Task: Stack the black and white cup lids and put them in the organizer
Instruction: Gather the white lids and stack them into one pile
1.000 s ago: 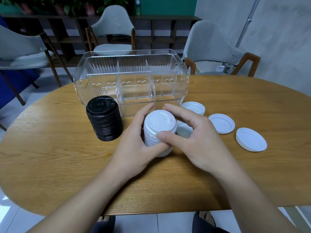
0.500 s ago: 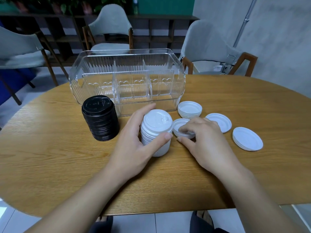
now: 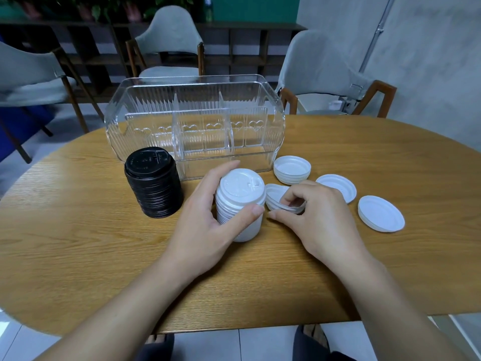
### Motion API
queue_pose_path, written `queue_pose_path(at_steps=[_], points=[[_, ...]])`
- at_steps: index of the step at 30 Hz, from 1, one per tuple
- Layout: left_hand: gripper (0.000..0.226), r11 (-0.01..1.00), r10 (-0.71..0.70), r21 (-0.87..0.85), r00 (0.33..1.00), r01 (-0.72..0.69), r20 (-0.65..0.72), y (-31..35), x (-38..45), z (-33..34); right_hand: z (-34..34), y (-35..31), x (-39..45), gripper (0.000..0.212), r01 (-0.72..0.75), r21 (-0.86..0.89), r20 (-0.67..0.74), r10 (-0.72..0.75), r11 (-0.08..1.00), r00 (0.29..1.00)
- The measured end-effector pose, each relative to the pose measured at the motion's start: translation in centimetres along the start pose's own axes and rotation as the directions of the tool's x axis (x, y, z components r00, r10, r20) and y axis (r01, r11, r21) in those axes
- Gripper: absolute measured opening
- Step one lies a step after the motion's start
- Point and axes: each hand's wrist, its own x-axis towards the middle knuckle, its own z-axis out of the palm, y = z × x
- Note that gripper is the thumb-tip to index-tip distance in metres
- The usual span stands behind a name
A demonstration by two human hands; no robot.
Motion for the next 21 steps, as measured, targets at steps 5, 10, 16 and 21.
queue_pose_path(at_steps=[5,10,16,21], points=[[0.075,1.000,-0.008,-0.008,1.000,0.008,0.007,0.1,0.0,0.0,-0.3,0.2,0.0,0.028,-0.044,0.100,0.000,0.044,0.994,0.999],[0.075,1.000,-0.018,-0.009,1.000,0.018,0.009,0.2,0.0,0.0,-1.2,0.1,0.2,0.020,-0.001,0.186,-0.160,0.031,0.982,0.987],[0.099,0.999,0.024,0.023,1.000,-0.024,0.016,0.7,0.2,-0.2,-2.8,-1.5,0.3,0.019,0.001,0.682,-0.215,0.199,0.731,0.956],[0.105,0.971,0.204,0.132,0.979,-0.201,-0.014,2.5,1.2,-0.4,-3.0,-3.7,-0.1,0.025,-0.045,0.907,-0.044,0.200,0.419,0.979]])
